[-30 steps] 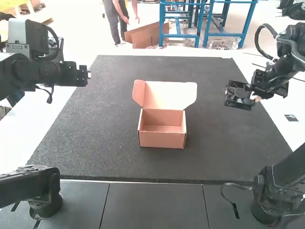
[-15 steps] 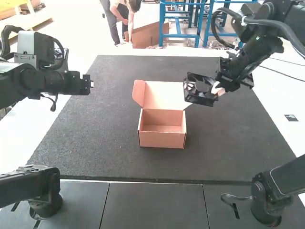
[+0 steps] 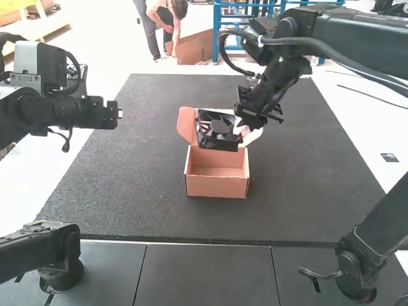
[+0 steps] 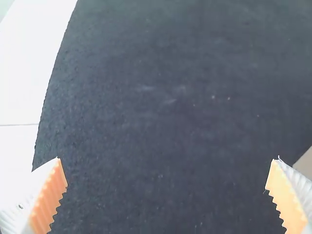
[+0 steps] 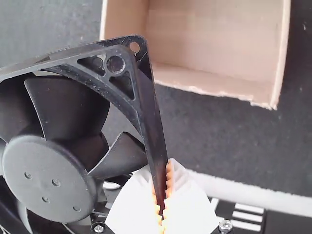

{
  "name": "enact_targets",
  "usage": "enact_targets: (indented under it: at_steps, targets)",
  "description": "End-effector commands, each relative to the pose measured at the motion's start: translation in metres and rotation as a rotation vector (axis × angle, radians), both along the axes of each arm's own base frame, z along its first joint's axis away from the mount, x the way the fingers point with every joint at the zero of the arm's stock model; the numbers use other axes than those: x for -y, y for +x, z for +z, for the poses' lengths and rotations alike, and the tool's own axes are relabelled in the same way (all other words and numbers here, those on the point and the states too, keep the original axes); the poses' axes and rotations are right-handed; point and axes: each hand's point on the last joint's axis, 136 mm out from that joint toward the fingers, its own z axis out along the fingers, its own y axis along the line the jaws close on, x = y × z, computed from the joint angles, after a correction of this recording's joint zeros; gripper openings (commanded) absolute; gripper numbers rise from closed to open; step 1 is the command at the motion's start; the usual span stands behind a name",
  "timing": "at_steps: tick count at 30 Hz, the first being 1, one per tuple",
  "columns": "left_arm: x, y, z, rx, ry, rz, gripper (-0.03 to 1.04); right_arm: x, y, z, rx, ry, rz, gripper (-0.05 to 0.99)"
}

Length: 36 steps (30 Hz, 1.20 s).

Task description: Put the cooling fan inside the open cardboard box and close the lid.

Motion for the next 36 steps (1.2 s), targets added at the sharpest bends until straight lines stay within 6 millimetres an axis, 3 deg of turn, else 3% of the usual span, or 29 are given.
enact_targets:
  at_steps: [1, 15, 20, 29, 36]
  targets:
    - [0.001, -0.004, 0.004, 0.017, 0.012, -0.014, 0.97, -0.015, 0.012, 0.003, -0.002, 0.036, -0.034, -0.01]
    - [-0.003, -0.009, 0.016, 0.040, 0.014, 0.003, 0.97, -0.022, 0.053, -0.068, -0.001, -0.116, -0.054, -0.01]
    - [-0.004, -0.009, 0.023, 0.048, 0.014, 0.013, 0.97, -0.006, 0.073, -0.092, 0.003, -0.182, -0.076, -0.01]
    - [-0.005, -0.009, 0.029, 0.059, 0.017, 0.016, 0.97, 0.017, 0.072, -0.127, -0.056, -0.269, -0.081, -0.01]
    - [-0.005, -0.009, 0.030, 0.064, 0.017, 0.015, 0.97, 0.007, 0.065, -0.134, -0.103, -0.215, -0.069, -0.01]
